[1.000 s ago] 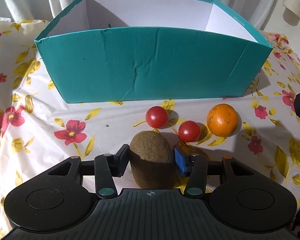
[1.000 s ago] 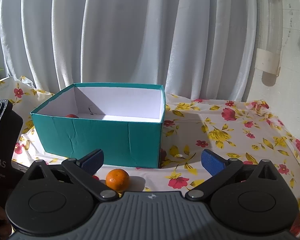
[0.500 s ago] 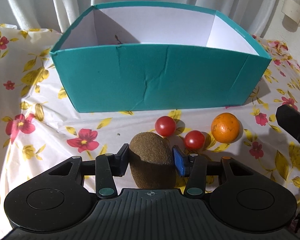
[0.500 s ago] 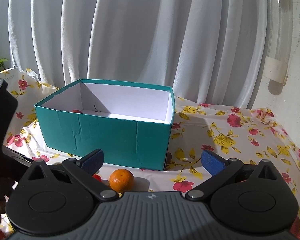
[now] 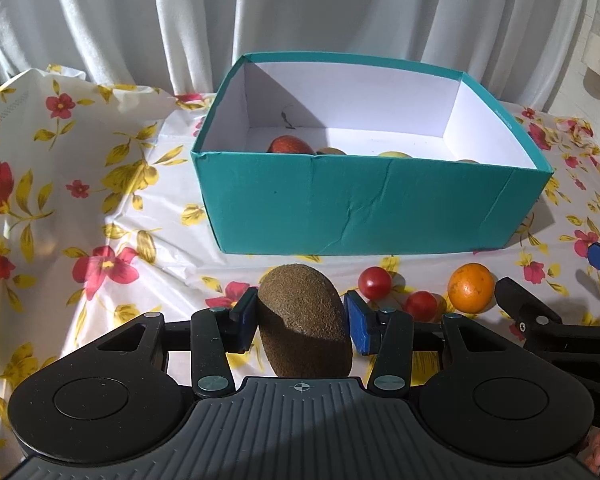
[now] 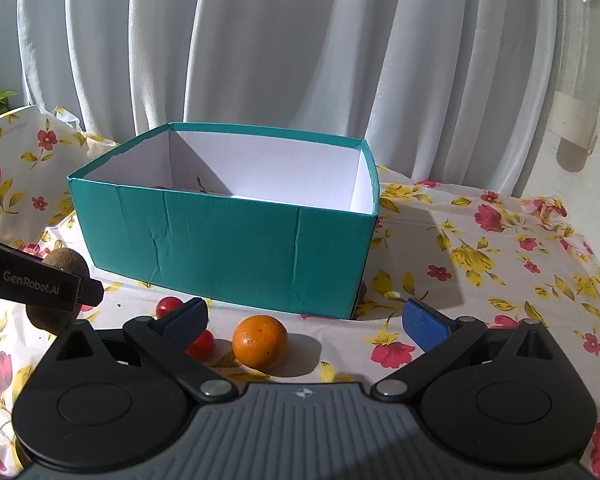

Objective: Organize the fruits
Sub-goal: 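Hold the kiwi in the left tool while the right tool closes on the orange, then carry the kiwi into the box with the left tool while the right tool lifts the orange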

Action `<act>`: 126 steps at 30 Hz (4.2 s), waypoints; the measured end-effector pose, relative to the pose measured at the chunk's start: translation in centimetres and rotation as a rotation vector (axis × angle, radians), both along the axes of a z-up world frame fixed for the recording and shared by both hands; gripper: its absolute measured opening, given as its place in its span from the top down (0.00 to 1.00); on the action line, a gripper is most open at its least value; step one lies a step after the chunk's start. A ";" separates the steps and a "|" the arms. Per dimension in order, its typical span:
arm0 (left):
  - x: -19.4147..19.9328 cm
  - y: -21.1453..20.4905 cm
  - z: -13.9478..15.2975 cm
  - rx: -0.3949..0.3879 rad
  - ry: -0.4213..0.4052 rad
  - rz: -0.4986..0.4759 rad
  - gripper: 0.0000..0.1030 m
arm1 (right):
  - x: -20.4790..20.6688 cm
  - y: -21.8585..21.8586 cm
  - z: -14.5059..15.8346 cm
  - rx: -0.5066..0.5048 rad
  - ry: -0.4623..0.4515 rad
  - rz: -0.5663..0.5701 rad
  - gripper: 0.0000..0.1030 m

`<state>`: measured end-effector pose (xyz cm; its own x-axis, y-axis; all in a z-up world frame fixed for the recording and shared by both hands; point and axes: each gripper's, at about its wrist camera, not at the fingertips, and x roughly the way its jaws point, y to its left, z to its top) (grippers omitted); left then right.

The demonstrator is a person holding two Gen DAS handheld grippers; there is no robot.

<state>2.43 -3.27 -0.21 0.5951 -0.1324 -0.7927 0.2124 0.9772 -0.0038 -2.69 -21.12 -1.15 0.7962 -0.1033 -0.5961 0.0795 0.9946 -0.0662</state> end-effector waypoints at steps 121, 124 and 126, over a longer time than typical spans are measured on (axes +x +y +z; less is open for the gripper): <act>14.3 -3.8 0.1 0.025 -0.084 0.022 0.51 | 2.5 0.8 5.7 0.047 -0.177 -0.071 0.61; 14.4 -4.0 0.0 0.032 -0.106 0.018 0.51 | 2.6 0.8 5.7 0.047 -0.173 -0.073 0.61; 14.5 -3.9 0.0 0.023 -0.109 0.014 0.51 | 2.6 0.9 5.8 0.046 -0.173 -0.072 0.61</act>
<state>16.96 -7.22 -0.25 0.6795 -0.1057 -0.7260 0.1966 0.9796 0.0415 -0.11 -20.20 4.69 0.8790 -0.1395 -0.4560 0.1567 0.9877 -0.0003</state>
